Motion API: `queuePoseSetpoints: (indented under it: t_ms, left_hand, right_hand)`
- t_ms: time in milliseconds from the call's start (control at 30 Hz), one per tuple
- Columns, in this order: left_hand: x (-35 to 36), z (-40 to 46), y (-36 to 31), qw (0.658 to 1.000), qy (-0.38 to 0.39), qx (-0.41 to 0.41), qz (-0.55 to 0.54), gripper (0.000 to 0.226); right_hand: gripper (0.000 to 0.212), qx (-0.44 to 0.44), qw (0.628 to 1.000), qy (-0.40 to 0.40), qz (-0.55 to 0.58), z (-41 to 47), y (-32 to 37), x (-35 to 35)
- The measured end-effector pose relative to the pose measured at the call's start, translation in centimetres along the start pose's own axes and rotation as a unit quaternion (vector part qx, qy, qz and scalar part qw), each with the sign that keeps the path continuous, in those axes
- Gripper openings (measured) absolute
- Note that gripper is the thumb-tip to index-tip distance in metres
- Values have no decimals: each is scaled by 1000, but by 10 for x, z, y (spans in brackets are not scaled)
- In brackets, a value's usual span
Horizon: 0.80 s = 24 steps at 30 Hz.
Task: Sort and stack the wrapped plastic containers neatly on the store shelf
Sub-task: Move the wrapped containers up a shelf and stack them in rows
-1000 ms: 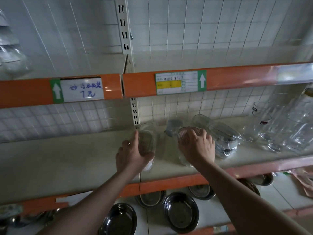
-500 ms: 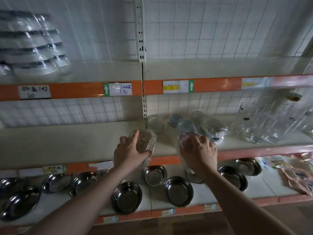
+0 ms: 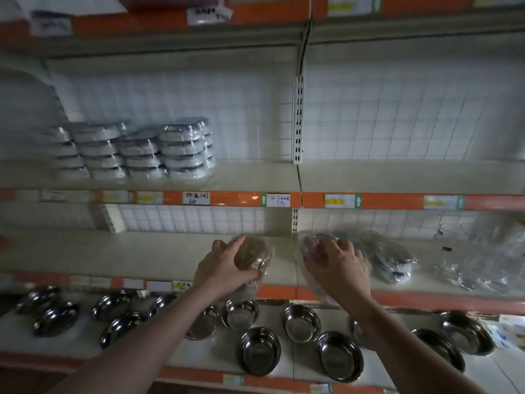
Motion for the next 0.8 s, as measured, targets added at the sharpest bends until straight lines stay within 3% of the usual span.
queuePoseSetpoints:
  t_ms: [267,800]
  left_hand:
    - [-113,-18,74,999,-51,-12,-4,87]
    - [-321,-6,292,991,-129,-25,-4,92]
  right_hand:
    - [52,-60,998,-17,14,13,124,-4]
    - [53,-112,989,-54,75,45,390,40]
Point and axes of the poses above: each hand's wrist, its own z-axis towards the middle knuckle, its own x-axis out of the palm, y = z × x, the point moved 10 cm from there along z, towards the middle knuckle, and after that the axes turned 12 degrees about x, right-handed, at the moved point
